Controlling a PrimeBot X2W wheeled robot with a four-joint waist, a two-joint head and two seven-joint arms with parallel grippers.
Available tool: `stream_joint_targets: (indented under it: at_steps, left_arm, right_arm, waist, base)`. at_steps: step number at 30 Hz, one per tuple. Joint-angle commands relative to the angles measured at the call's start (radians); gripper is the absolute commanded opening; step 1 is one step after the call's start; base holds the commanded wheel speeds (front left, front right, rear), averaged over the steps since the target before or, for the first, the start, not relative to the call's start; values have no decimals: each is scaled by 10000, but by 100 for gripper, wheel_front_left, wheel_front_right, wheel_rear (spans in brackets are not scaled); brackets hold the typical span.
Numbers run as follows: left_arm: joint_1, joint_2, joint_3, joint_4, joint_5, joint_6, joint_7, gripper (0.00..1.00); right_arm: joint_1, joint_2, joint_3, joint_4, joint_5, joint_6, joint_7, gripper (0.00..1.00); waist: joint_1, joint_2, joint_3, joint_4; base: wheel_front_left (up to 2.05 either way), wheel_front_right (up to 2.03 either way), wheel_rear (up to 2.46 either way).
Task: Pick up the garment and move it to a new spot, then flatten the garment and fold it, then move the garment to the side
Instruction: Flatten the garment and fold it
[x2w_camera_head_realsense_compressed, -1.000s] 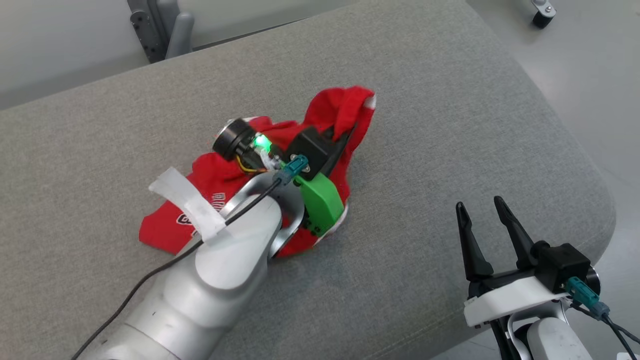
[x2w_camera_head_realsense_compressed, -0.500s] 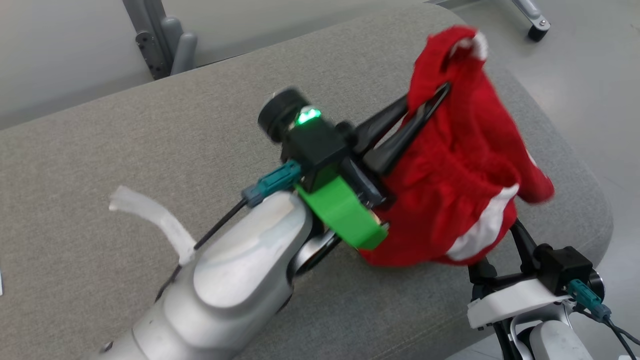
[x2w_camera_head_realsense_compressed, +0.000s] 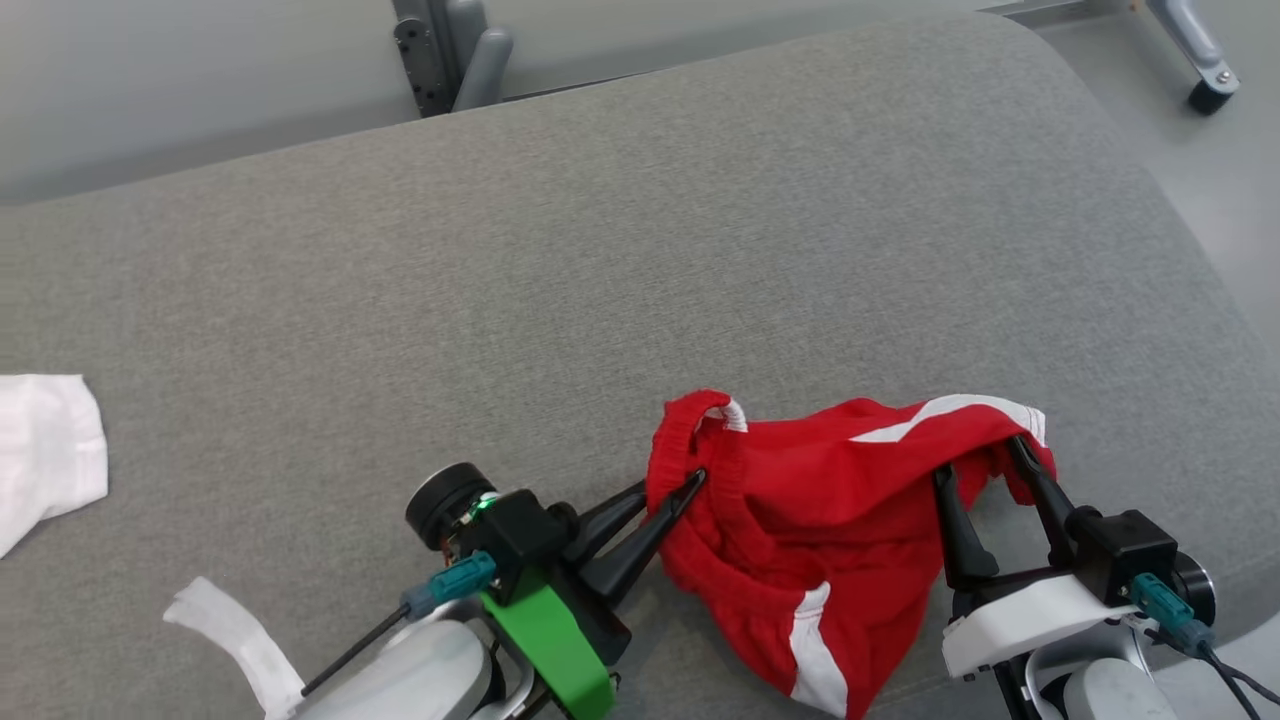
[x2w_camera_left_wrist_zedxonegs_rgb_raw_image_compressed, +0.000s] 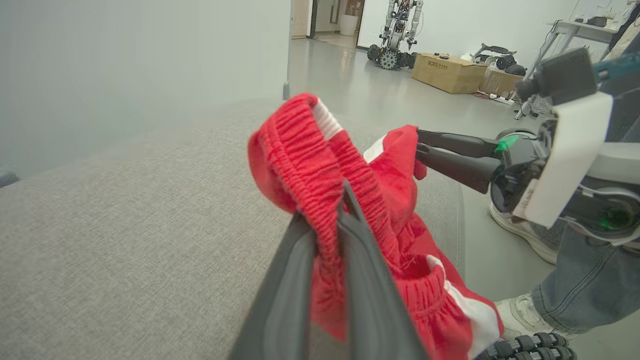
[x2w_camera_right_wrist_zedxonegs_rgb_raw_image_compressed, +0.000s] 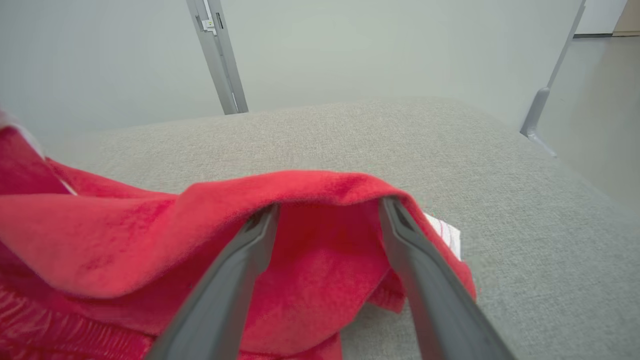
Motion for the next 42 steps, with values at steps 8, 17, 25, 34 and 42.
stream_joint_targets:
  at_steps: [8, 17, 25, 34, 42]
  left_arm:
    - [951, 320, 526, 278, 352, 5, -6, 100]
    - [2411, -92, 2902, 1061, 46, 7, -6, 100]
    - [4071, -1262, 5514, 392, 701, 6, -5, 100]
    - [4636, -2109, 6669, 616, 1340, 6, -7, 100]
    - [4978, -2600, 7335, 1029, 1800, 182, -7, 100]
  right_arm:
    - [143, -33, 96, 123, -221, -3, -31, 100]
    - [489, -37, 409, 50, -440, -3, -31, 100]
    - [1019, -124, 333, -543, -691, -3, -31, 100]
    - [1202, -205, 426, -874, -841, -3, -32, 100]
    - [1280, -211, 267, -1080, -888, -3, -31, 100]
  waist:
    - [0, 31, -155, 1347]
    - [0, 31, -599, 1611]
    - [0, 31, -1171, 1523]
    - [0, 31, -1607, 1133]
    - [0, 31, -1814, 920]
  base:
    - [0, 0, 0]
    - [0, 0, 0]
    - [0, 0, 0]
    - [0, 0, 0]
    - [0, 0, 0]
